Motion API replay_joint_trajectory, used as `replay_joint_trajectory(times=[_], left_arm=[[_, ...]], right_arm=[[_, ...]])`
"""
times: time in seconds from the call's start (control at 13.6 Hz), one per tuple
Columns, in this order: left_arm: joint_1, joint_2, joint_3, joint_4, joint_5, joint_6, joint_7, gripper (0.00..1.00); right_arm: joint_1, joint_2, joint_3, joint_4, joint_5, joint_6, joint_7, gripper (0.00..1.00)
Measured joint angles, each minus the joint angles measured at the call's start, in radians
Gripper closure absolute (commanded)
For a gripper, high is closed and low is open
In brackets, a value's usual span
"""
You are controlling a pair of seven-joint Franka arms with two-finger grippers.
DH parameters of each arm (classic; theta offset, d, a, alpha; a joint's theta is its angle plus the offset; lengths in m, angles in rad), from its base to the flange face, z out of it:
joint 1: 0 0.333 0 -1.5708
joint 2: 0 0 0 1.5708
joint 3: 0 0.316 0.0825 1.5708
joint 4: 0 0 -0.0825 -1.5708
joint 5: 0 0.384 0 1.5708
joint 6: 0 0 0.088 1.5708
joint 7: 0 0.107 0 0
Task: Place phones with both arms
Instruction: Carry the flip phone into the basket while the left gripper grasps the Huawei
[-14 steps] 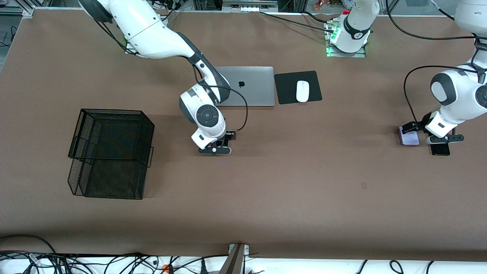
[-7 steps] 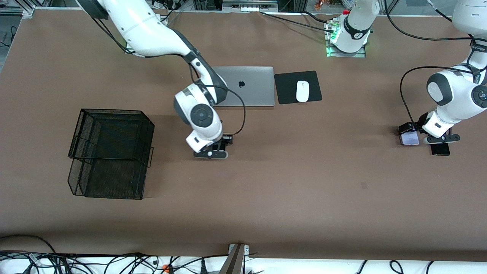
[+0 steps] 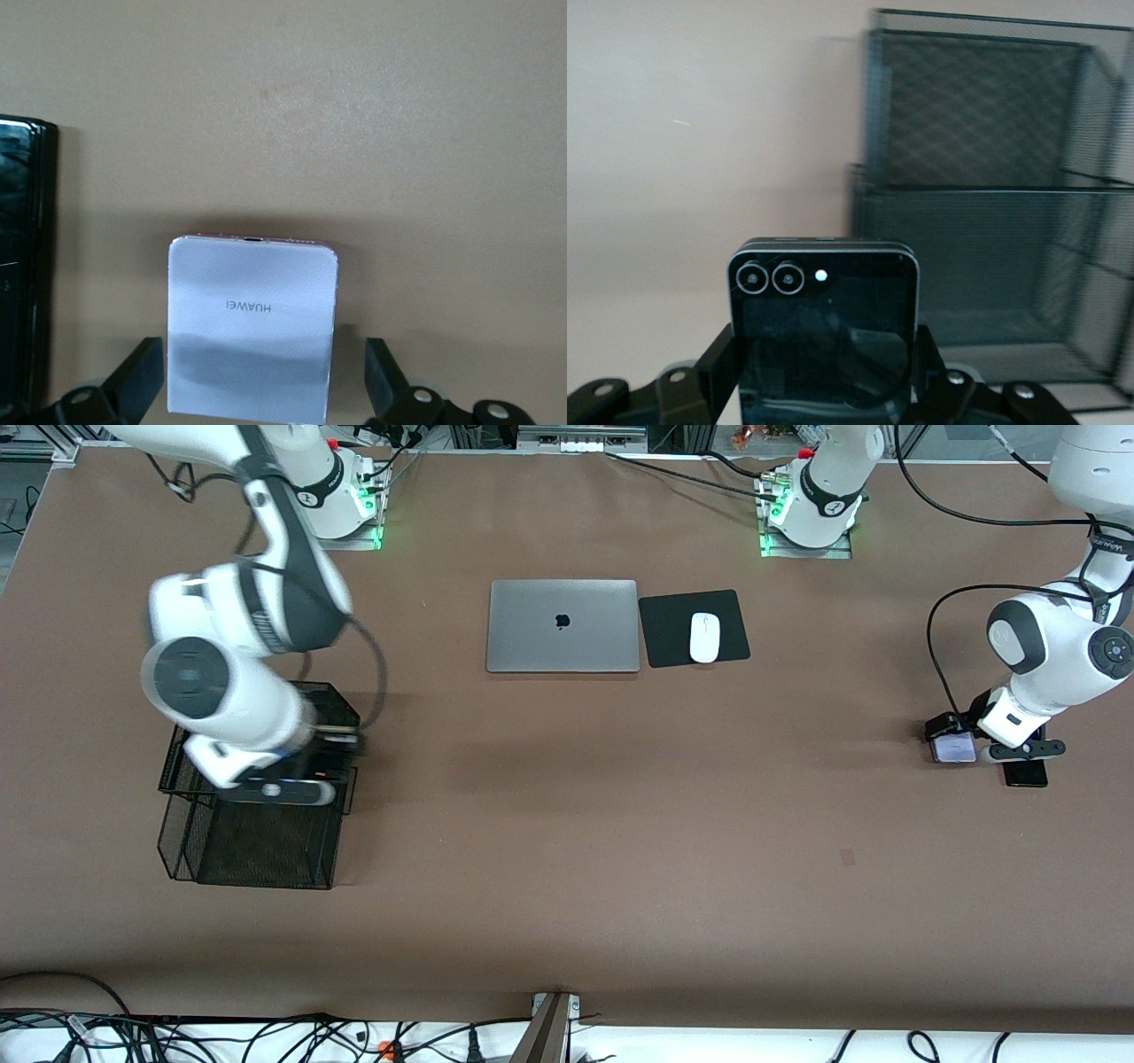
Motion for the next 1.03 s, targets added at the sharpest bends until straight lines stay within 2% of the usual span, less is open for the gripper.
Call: replay_joint_trajectory(times=[0.22, 0.52, 0.74, 1.03], left_arm=[[0.001, 0.000, 0.000, 0.000, 0.000, 0.003, 0.000, 0.00], [0.001, 0.006, 0.000, 0.000, 0.000, 0.015, 0.000, 0.00], [0.003, 0.022, 0.000, 0.001, 0.000, 0.039, 0.000, 0.00], [0.012, 0.035, 0.000, 0.003, 0.000, 0.055, 0.001, 0.00]], right_arm=[[-0.002, -0.067, -0.135, -0.143, 0.000, 0.044, -0.158, 1.00], [-0.002, -0.152, -0.266, -0.412, 0.000, 0.279, -0.282, 1.00], [-0.002, -0.165, -0.297, -0.524, 0.013, 0.435, -0.298, 1.00], [-0.001, -0.157, -0.297, -0.553, 0.082, 0.497, -0.297, 1.00]])
